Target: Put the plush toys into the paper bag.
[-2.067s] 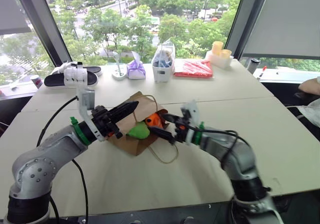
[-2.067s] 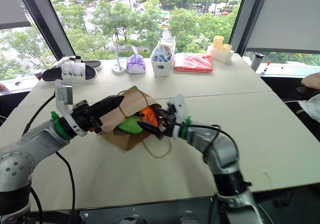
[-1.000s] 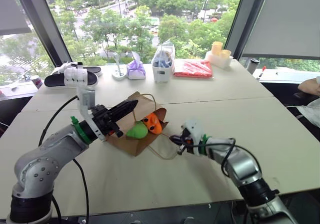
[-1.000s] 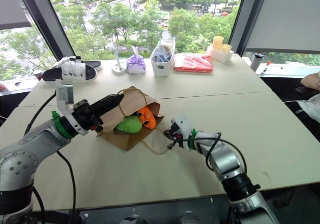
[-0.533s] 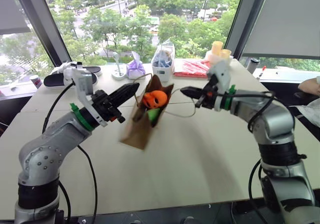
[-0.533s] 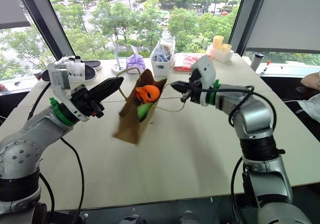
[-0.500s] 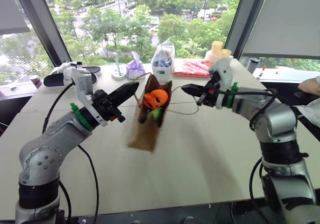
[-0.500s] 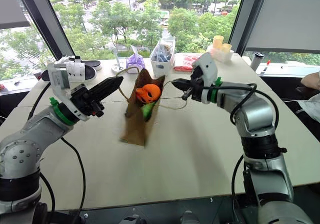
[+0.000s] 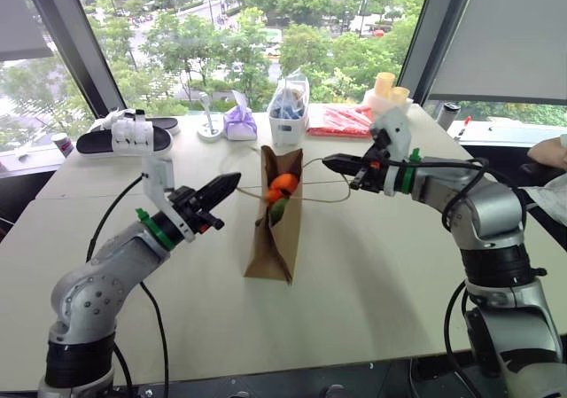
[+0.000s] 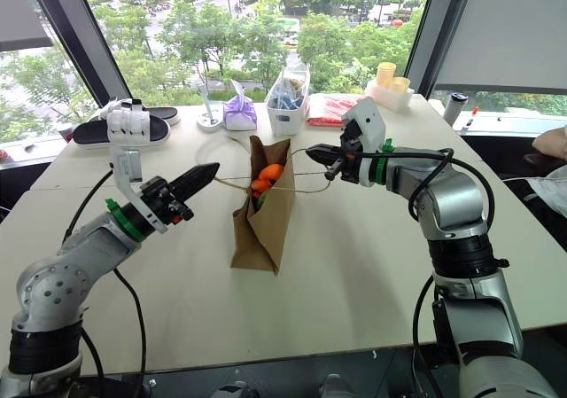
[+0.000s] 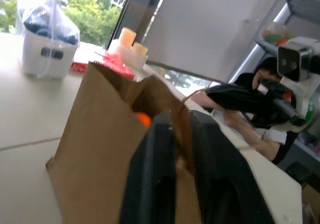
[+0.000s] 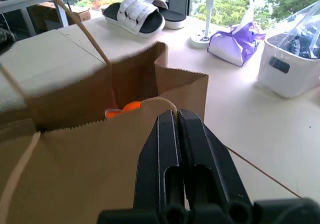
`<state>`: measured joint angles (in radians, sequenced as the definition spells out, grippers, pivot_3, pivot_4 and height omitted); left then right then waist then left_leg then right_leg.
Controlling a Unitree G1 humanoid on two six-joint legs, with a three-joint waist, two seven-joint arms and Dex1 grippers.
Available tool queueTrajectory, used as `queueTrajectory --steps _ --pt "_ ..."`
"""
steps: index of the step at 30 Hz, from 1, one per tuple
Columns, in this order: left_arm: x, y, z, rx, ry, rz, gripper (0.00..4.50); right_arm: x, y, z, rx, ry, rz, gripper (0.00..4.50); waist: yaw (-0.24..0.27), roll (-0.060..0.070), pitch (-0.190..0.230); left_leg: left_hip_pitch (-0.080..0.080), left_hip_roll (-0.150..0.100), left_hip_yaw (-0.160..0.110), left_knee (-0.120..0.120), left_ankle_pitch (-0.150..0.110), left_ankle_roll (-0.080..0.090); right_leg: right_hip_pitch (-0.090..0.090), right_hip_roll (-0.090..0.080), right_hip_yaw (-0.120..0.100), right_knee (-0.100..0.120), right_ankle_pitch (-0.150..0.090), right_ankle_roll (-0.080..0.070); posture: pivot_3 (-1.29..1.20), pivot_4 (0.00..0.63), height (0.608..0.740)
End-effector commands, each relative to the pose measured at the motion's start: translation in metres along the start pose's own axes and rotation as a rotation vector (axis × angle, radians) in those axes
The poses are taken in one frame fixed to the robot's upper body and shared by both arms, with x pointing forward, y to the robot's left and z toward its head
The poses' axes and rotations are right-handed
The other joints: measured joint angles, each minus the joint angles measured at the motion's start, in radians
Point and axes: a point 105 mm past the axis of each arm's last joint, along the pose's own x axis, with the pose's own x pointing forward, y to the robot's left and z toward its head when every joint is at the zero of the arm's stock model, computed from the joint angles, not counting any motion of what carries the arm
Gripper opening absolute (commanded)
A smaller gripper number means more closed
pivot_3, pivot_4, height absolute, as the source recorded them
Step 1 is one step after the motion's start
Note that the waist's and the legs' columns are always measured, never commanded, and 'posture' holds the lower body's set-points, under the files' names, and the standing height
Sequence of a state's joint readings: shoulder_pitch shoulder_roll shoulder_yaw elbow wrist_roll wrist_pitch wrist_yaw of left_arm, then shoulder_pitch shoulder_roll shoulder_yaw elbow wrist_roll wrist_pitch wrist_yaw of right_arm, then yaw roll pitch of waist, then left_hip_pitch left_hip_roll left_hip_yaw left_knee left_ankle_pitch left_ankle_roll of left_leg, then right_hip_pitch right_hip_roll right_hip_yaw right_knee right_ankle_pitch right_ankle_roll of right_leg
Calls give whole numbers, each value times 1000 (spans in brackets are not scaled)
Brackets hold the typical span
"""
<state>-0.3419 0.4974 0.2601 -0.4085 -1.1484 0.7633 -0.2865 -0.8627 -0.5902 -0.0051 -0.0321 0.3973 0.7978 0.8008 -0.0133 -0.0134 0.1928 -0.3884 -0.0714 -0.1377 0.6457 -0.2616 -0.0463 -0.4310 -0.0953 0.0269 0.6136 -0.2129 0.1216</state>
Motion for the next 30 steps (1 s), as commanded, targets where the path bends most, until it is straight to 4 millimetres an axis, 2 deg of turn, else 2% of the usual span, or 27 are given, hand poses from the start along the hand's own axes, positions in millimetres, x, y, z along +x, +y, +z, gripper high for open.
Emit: queueTrajectory --steps 1,3,5,6,7,12,13,15,18,20,24,26,27,30 --pt "-8 -10 9 65 3 -26 2370 -9 -3 19 -45 -51 -2 1915 0 0 0 0 0 0 0 0 0 0 0 0 0 0 0 0 150 740" --pt "-13 -9 10 83 19 -14 3496 -11 -6 25 -52 -70 -7 3003 0 0 0 0 0 0 0 0 0 0 0 0 0 0 0 0 150 740" --pt "-17 -8 11 91 27 -8 4399 -12 -8 30 -50 -86 -7 3911 0 0 0 0 0 0 0 0 0 0 0 0 0 0 0 0 150 740" --pt "-20 -8 13 97 31 -2 4500 -14 -11 35 -34 -107 -20 4396 -1 0 0 0 0 0 0 0 0 0 0 0 0 0 0 0 150 740" --pt "-23 -7 14 101 35 2 4500 -15 -16 40 -15 -126 -35 4459 -2 0 0 0 0 0 0 0 0 0 0 0 0 0 0 0 150 740" --pt "-40 -6 8 120 102 9 4500 -28 -39 71 135 -265 -90 4459 -2 0 0 0 0 0 -1 0 0 -1 0 0 0 0 0 0 150 740" --pt "-42 -6 7 118 112 9 4500 -30 -42 74 144 -277 -100 4459 -1 0 0 0 0 0 -1 0 0 -1 0 0 0 0 0 0 150 740" --pt "-49 -3 1 120 142 21 4500 -39 -61 73 194 -294 -176 4459 0 0 0 0 0 0 -1 0 0 -1 0 0 0 0 0 0 150 740" --pt "-54 -3 -10 119 177 19 4500 -47 -82 58 271 -275 -281 4459 2 0 0 0 0 0 -1 0 0 0 -1 0 -1 -1 -1 0 150 740" --pt "-53 -3 -15 100 178 15 4500 -47 -88 41 289 -229 -317 4459 2 0 0 -1 0 1 -1 0 0 0 -1 0 -1 -2 -3 0 150 740" --pt "-46 -13 -30 99 217 -41 4500 -36 -73 -2 242 -74 -287 4459 -1 0 0 -1 0 1 -1 0 0 0 -1 0 -1 0 -1 0 150 740" --pt "-42 -17 -34 104 230 -67 4500 -26 -55 -14 221 -28 -222 3937 -2 1 0 -1 0 1 -1 0 0 -1 -1 0 -1 0 0 0 150 740" --pt "-39 -19 -36 104 233 -79 4500 -19 -43 -19 206 -12 -171 3529 -5 1 1 -1 0 1 -1 0 0 -1 -1 0 0 0 0 0 150 740" --pt "-34 -19 -45 102 253 -89 4500 2 -7 -26 227 -12 -34 1963 -10 2 1 -1 0 2 -1 0 0 -2 -1 1 1 0 0 0 150 740"
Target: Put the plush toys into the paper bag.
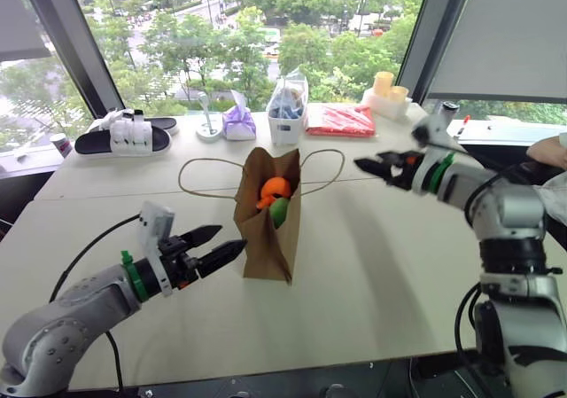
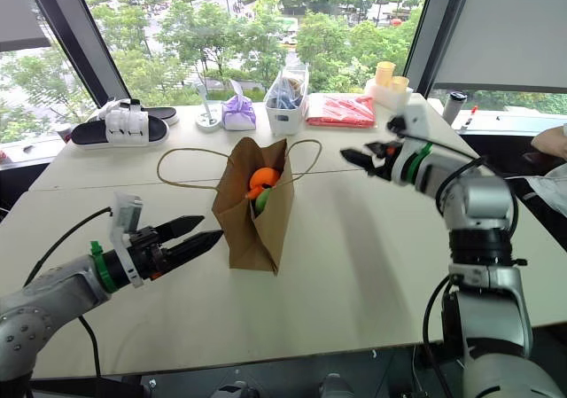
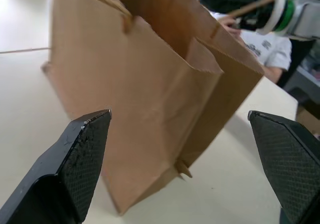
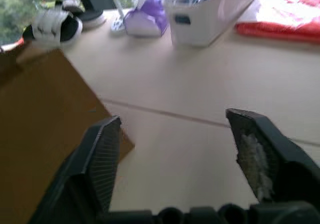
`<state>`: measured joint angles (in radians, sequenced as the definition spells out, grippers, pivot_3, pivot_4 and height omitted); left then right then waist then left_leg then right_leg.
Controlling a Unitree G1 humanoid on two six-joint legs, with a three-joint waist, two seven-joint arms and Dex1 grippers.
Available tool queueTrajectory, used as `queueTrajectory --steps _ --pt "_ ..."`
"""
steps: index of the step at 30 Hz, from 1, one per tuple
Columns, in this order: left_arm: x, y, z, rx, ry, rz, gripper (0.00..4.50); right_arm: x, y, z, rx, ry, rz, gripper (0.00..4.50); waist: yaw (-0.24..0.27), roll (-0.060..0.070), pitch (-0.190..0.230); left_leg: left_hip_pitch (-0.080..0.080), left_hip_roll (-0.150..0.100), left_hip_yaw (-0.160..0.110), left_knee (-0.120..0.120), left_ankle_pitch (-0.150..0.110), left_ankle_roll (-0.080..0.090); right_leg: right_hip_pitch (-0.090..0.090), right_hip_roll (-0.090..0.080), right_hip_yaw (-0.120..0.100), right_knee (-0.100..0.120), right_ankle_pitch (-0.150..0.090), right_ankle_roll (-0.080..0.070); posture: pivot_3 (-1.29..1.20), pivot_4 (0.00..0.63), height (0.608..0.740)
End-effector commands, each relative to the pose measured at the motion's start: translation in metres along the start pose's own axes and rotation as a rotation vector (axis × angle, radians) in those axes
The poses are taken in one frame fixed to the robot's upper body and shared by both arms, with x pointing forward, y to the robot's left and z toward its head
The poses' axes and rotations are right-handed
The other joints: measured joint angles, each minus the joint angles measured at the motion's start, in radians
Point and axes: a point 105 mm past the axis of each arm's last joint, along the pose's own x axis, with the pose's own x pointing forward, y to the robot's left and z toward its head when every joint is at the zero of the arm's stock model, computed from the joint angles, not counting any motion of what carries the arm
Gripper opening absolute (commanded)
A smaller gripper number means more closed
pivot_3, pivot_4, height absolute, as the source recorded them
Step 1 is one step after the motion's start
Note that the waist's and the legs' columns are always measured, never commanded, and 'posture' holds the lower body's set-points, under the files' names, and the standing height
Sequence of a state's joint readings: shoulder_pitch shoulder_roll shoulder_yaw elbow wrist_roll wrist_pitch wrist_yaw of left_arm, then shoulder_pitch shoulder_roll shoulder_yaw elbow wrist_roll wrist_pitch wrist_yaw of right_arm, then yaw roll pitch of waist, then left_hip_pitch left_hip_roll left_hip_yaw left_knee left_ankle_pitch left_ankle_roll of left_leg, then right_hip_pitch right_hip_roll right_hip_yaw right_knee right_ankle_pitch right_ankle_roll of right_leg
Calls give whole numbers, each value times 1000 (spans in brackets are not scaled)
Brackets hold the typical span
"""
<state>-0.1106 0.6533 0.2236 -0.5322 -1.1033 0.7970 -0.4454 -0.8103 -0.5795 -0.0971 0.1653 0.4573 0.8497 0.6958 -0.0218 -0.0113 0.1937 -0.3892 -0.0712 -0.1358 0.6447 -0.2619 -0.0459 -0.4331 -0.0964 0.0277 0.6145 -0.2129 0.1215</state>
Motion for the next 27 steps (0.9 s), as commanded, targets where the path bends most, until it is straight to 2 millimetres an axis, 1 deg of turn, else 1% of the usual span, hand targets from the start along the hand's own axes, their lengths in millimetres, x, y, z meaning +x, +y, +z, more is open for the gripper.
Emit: queueTrajectory --steps 1,2,3,4,7,10,12,16,20,24,27 --pt "5 -7 2 51 -3 -28 4500 12 48 13 -64 -59 172 1449 -2 0 0 0 0 0 0 0 0 0 0 0 0 0 0 0 150 740" --pt "4 -6 1 53 1 -26 4500 15 56 10 -55 -60 194 982 -1 0 0 0 0 0 0 0 0 0 1 0 0 0 0 0 150 740" --pt "3 -6 0 53 5 -25 4500 18 62 8 -45 -58 205 388 1 0 0 0 0 0 0 0 0 0 1 0 1 0 0 0 150 740" --pt "2 -6 0 55 10 -25 4500 21 68 6 -37 -55 222 27 4 0 0 0 0 -1 0 0 0 0 1 0 1 0 0 0 150 740" --pt "4 -6 4 58 5 -28 4500 31 84 2 -29 -51 262 27 11 0 0 0 0 -1 1 0 0 0 0 0 0 0 0 0 150 740" --pt "14 -6 2 68 3 -19 4500 40 98 -3 -57 -39 307 27 11 0 0 0 -1 -1 1 0 0 1 0 0 0 0 0 0 150 740" --pt "18 -6 4 67 -9 -19 4500 45 105 -1 -66 -42 320 27 8 0 0 0 -1 -1 1 0 0 1 0 0 0 0 0 0 150 740" --pt "31 -3 1 70 -31 15 4500 51 109 -4 -73 -37 337 27 8 0 0 0 -1 -1 1 0 0 0 0 0 0 0 0 0 150 740" --pt "44 -3 -4 24 -74 62 4500 54 108 -6 -61 -33 328 27 7 0 0 0 -1 -1 1 0 0 0 0 0 0 0 0 0 150 740" --pt "49 1 -11 18 -84 139 4500 53 107 -7 -52 -31 322 27 7 0 0 0 -1 -1 1 0 0 0 0 0 0 0 0 0 150 740" --pt "51 0 -13 9 -103 170 3675 51 107 -10 -49 -25 323 0 7 0 0 0 -1 -1 1 0 0 0 0 0 0 0 0 0 150 740"
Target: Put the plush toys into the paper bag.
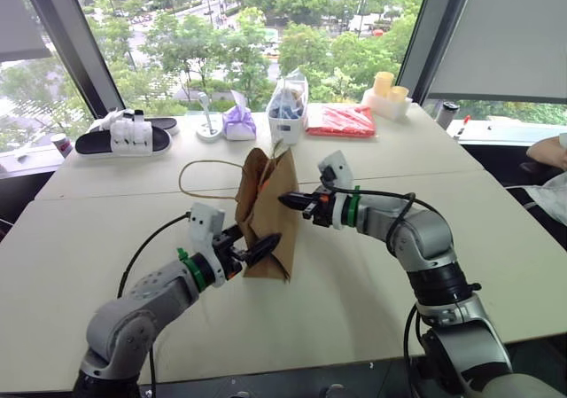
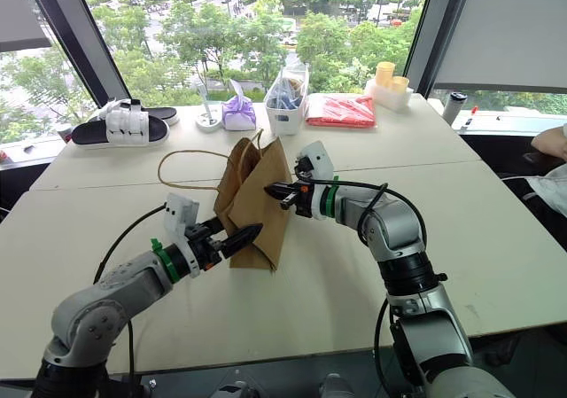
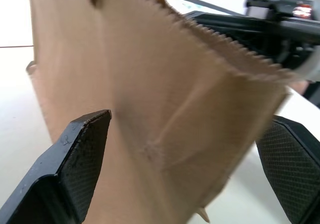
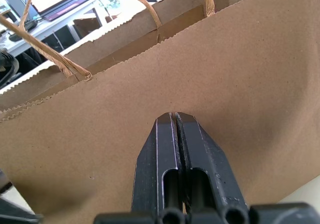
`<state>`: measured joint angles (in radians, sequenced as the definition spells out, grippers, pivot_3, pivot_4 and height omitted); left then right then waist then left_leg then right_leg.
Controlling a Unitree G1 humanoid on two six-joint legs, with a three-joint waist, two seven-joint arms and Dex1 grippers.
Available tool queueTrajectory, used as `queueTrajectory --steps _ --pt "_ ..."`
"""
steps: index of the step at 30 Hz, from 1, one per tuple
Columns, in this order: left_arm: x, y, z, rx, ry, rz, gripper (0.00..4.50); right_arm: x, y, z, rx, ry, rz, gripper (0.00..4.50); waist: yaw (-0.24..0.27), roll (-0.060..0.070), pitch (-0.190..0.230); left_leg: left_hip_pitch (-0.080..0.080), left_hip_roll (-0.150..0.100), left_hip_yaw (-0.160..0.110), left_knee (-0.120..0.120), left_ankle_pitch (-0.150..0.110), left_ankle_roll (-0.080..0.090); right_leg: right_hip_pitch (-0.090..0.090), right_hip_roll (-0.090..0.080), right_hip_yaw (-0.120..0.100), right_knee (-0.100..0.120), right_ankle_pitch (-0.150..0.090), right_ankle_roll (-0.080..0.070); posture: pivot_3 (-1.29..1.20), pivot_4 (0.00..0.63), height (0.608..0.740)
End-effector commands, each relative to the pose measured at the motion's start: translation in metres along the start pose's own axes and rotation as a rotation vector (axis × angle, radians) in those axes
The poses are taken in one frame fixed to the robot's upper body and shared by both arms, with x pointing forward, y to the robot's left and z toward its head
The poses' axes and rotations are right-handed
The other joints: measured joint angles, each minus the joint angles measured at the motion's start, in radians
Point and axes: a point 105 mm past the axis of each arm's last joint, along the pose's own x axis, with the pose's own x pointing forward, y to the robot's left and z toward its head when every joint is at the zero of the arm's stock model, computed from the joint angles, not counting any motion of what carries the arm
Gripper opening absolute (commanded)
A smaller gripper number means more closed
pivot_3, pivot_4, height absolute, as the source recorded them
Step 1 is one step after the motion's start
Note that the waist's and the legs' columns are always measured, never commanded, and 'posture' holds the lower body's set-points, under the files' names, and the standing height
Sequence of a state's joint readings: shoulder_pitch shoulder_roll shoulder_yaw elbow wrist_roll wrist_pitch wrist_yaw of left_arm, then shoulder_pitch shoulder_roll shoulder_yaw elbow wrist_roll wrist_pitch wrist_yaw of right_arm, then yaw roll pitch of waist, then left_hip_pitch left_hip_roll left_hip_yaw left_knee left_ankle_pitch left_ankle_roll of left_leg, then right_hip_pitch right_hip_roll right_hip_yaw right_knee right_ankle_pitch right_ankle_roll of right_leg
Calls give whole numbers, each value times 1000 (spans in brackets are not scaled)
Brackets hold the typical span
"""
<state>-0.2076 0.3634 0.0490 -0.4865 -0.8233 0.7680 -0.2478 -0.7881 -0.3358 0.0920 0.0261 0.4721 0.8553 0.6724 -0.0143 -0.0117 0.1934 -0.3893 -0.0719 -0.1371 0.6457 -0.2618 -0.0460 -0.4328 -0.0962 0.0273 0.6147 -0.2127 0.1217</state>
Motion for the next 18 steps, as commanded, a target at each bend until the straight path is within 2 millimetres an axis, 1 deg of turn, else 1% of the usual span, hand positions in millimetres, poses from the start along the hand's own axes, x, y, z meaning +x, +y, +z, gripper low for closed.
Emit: queueTrajectory --steps 1,7,9,13,14,15,17,18 --pt "0 -7 8 28 -57 18 3207 -3 3 9 -34 -31 5 0 0 0 0 0 0 0 0 0 0 0 0 0 0 0 0 0 150 740" --pt "1 -9 9 -3 -86 46 161 -5 1 8 -25 -31 -5 0 1 0 0 0 0 0 0 0 0 0 0 0 0 0 0 0 150 740" --pt "2 -9 10 -14 -90 51 72 -7 1 9 -28 -32 -7 0 1 0 0 0 0 0 0 0 0 0 0 0 0 0 0 0 150 740" --pt "2 -4 19 -24 -105 19 72 -27 -10 17 -32 -42 -32 0 5 0 0 0 0 0 0 0 0 0 0 0 0 0 0 0 150 740" --pt "4 -2 22 -16 -95 -12 72 -39 -12 20 -42 -49 -32 0 6 0 0 0 0 0 1 0 0 0 0 0 0 0 0 0 150 740" --pt "5 0 26 -7 -80 -60 72 -55 -13 22 -57 -57 -24 0 10 0 0 0 -1 0 1 0 0 1 0 0 0 0 0 0 150 740" --pt "8 4 37 7 -51 -157 72 -84 -10 26 -85 -65 -6 0 19 0 0 -1 -1 -1 1 0 0 1 0 -1 -1 0 0 0 150 740" --pt "8 5 39 9 -43 -185 72 -92 -8 26 -92 -65 2 0 20 0 0 -1 -1 -1 1 0 0 1 0 -1 -1 0 0 0 150 740"
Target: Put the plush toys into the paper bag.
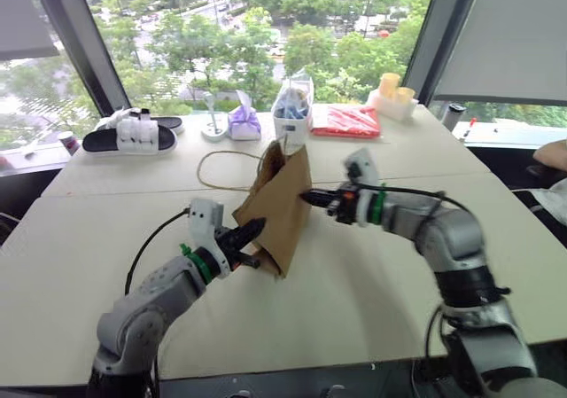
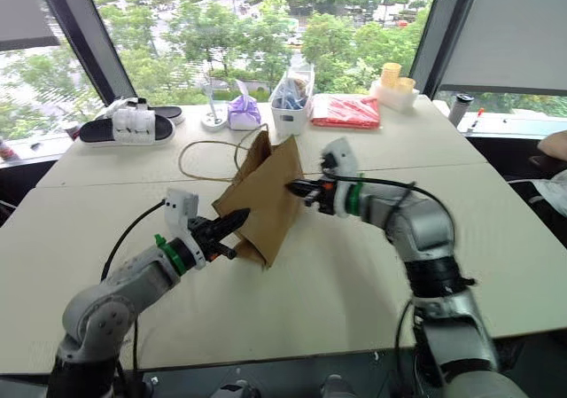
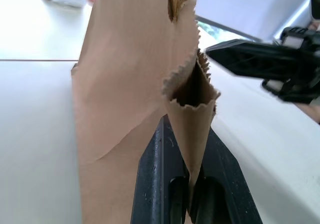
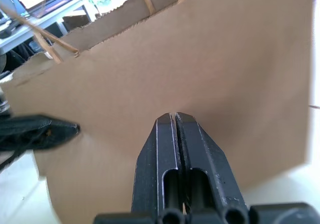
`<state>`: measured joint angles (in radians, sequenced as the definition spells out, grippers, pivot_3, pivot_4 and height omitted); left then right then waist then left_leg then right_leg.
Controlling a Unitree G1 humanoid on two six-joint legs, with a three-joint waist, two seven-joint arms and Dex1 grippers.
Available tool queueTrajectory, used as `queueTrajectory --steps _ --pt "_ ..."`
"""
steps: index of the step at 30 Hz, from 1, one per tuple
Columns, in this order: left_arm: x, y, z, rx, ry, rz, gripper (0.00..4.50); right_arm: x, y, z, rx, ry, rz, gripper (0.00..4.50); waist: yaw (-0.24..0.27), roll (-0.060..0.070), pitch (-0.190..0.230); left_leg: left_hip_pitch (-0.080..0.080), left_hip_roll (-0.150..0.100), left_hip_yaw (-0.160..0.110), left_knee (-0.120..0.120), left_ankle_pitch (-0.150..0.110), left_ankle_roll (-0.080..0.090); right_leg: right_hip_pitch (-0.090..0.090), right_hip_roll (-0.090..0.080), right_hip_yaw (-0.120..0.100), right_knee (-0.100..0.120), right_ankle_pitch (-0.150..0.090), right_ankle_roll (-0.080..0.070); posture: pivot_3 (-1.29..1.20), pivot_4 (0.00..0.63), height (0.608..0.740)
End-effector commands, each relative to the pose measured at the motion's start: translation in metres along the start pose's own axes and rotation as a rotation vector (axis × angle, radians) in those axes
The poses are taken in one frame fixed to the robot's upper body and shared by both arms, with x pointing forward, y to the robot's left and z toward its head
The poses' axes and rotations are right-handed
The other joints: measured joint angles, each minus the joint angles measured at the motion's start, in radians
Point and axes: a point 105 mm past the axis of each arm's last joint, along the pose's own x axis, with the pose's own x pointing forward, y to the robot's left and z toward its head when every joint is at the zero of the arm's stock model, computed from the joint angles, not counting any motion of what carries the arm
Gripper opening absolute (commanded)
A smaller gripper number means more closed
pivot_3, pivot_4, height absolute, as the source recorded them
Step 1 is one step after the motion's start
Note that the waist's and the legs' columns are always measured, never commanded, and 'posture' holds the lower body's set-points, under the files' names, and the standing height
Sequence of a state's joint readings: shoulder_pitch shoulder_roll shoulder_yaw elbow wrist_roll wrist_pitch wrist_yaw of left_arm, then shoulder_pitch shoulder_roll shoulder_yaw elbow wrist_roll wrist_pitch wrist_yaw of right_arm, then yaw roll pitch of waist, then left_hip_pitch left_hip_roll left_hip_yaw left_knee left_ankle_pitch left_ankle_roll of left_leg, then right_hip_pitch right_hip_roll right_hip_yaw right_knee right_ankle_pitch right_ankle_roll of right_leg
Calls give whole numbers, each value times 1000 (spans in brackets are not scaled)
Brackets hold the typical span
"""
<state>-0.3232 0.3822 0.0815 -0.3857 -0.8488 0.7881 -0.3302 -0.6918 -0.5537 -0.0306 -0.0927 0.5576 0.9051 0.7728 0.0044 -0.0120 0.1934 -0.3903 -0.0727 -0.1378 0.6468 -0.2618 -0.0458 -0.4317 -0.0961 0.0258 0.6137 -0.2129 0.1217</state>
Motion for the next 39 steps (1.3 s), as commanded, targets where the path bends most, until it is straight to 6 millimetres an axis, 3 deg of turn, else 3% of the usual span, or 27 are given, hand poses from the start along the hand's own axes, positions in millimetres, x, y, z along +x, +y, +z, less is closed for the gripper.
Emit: queueTrajectory --steps 1,4,9,10,13,19,23,31,36,39 --pt "0 1 27 21 -11 -171 72 -41 11 22 -64 -73 53 0 -1 0 0 0 0 0 0 0 0 0 0 0 0 0 0 0 150 740" --pt "5 7 44 67 64 -338 72 -76 10 17 -88 -32 18 0 -1 0 0 0 0 1 0 0 1 0 0 0 0 0 0 0 150 740" --pt "11 15 52 126 223 -558 72 -109 13 10 -120 29 -39 0 -14 0 0 0 0 2 0 -1 1 1 0 0 0 0 1 0 150 740" --pt "12 16 51 137 259 -602 303 -112 15 9 -119 34 -48 0 -17 0 0 1 0 2 0 -1 1 1 0 0 0 0 1 0 150 740" --pt "20 21 50 151 316 -679 1268 -119 21 4 -116 53 -76 0 -18 0 0 1 1 2 0 -1 1 1 0 0 -1 0 1 0 150 740" --pt "33 38 31 200 429 -704 4320 -123 31 -1 -102 48 -120 0 -16 -1 1 0 1 2 0 -1 2 1 -1 0 -1 0 1 0 150 740" --pt "28 51 23 242 488 -667 4417 -120 37 -3 -101 47 -119 0 -18 -1 1 0 1 1 0 -1 2 1 -1 0 -1 0 1 0 150 740" --pt "3 56 58 317 385 -587 4417 -103 39 -4 -118 59 -52 0 -20 -1 1 0 1 0 0 -1 2 0 -1 0 0 0 2 0 150 740" --pt "-23 42 83 326 276 -494 4417 -90 33 -8 -156 100 14 0 -22 -1 1 0 2 0 0 -1 2 -1 -1 0 1 0 2 0 150 740" --pt "-39 28 82 340 262 -454 4417 -85 28 -12 -194 141 42 0 -22 -1 1 0 2 0 0 -1 2 -1 -1 0 1 0 2 0 150 740"
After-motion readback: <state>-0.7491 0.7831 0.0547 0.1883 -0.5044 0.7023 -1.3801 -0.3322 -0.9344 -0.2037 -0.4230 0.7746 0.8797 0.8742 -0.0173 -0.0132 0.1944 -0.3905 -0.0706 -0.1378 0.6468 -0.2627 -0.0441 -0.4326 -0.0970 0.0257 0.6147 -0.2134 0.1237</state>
